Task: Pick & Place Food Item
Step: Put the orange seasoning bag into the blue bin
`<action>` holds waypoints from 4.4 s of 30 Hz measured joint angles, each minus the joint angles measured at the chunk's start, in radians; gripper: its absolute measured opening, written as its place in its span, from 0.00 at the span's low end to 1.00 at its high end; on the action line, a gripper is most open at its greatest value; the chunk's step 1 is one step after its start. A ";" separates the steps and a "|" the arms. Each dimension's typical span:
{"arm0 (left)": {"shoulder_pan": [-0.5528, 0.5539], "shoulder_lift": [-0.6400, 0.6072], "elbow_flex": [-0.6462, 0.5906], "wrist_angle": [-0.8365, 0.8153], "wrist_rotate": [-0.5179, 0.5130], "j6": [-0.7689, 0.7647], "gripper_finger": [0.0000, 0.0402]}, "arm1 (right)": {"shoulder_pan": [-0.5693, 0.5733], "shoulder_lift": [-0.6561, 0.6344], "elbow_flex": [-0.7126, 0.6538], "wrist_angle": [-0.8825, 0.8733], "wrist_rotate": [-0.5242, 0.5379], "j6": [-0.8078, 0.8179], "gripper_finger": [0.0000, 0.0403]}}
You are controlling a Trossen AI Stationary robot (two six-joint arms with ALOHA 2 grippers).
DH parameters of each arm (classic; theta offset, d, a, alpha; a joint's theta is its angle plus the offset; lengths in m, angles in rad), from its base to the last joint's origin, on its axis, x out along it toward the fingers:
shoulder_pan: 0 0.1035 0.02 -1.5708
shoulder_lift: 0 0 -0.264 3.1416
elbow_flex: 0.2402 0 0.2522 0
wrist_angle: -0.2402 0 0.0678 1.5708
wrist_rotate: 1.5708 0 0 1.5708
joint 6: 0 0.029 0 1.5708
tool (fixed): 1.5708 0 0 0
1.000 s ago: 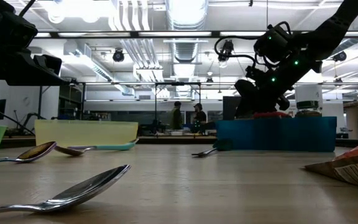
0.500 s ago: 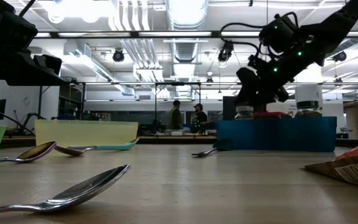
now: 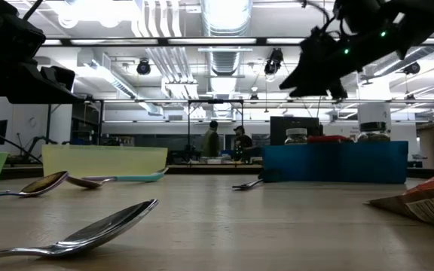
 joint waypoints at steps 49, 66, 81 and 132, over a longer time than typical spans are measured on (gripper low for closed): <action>0.000 -0.001 0.000 0.000 0.000 0.000 0.00 | 0.645 0.515 0.784 -0.945 -0.093 -0.150 0.66; 0.000 0.000 0.000 0.000 0.000 0.000 0.00 | 0.851 0.662 0.857 -0.899 -0.140 0.187 0.66; 0.000 0.000 0.000 0.000 0.000 0.000 0.00 | 1.013 0.804 0.885 -0.892 -0.038 0.572 0.66; 0.000 0.000 0.000 0.000 0.000 0.000 0.00 | 1.038 1.105 1.137 -1.147 -0.060 0.701 0.31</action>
